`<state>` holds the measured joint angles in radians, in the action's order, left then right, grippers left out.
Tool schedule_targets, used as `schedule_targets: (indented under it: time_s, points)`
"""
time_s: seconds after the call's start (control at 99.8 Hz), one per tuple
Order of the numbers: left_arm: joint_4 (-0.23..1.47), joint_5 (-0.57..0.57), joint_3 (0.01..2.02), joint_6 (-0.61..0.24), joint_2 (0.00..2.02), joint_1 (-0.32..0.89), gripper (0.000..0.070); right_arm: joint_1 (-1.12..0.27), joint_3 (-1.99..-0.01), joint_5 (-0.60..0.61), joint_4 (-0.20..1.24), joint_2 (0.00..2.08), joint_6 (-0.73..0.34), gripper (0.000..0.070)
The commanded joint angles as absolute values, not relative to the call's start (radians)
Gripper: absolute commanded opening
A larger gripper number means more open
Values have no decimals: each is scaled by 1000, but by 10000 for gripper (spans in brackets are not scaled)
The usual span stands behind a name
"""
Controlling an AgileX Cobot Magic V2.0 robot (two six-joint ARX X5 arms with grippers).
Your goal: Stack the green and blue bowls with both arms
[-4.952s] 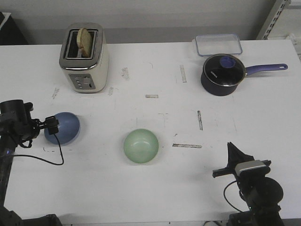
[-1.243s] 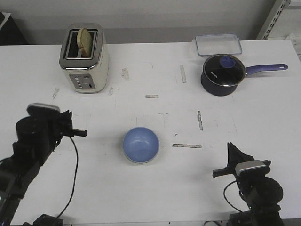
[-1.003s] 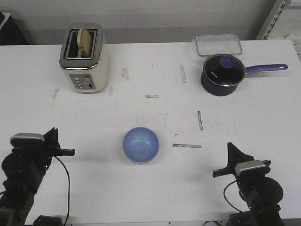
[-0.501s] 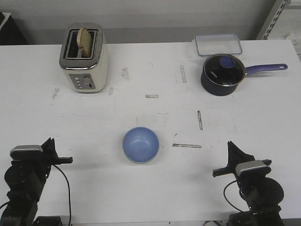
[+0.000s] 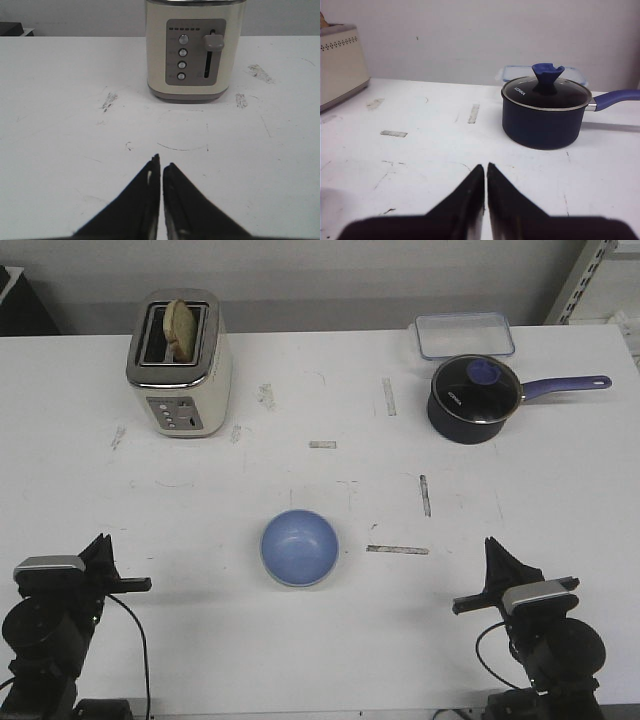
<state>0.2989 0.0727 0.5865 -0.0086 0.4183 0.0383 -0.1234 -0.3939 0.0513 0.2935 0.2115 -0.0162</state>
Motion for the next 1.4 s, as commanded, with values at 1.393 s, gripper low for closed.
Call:
schedule_targets:
  time_s: [1.393]
  points:
    - [-53, 49, 13, 8, 3, 18, 1, -125, -403, 51, 277, 210, -30, 0]
